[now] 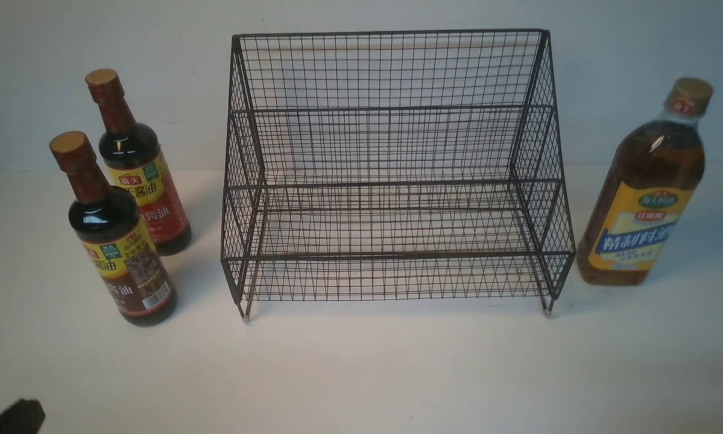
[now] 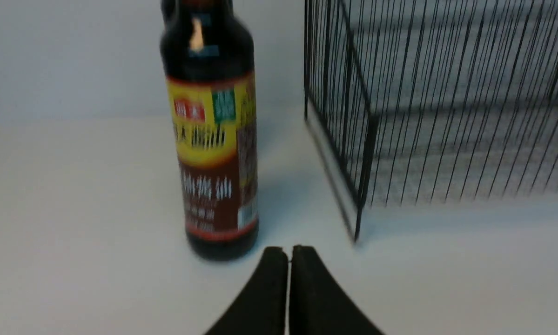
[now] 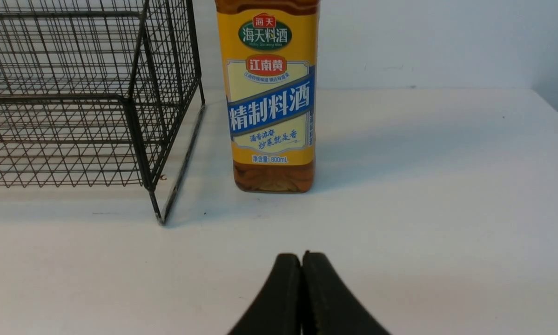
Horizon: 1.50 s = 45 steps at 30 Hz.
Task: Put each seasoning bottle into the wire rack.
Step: Use the left arm to grab the condiment bottle closest to it
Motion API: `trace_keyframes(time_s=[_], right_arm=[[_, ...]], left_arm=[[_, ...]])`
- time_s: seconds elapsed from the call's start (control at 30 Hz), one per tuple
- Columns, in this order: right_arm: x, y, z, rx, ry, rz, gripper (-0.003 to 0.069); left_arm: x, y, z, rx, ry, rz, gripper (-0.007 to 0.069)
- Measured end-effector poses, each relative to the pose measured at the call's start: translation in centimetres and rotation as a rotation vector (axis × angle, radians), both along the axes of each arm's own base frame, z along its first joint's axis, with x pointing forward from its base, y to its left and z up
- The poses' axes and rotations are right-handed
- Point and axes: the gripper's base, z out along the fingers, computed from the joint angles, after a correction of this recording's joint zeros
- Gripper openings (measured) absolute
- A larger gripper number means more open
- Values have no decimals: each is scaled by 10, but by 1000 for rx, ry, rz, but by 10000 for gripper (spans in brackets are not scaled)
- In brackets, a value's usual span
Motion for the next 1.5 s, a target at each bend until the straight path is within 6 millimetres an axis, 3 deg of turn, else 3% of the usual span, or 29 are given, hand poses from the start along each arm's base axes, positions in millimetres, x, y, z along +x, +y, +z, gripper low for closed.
trace_keyframes(time_s=[0.17,0.33,0.6,0.8,1.07,1.2,1.3,1.5], right_arm=[[0,0,0,0,0,0,-15],[0,0,0,0,0,0,-15],[0,0,0,0,0,0,-15],[0,0,0,0,0,0,-15],[0,0,0,0,0,0,-15],[0,0,0,-1,0,0,-15],[0,0,0,-1,0,0,-15],[0,0,0,-1,0,0,-15]], left_arm=[[-2,10,31,-195,-324,92,-5],[-11,20,52,-247,-586,174,-5],[26,9,64,-50,-374,134,-5],[84,2,63,35,-187,131,22],[124,-2,60,57,-99,134,173],[143,-4,56,62,-53,138,344],[153,-3,55,36,-39,165,426],[182,0,51,-19,-10,239,479]])
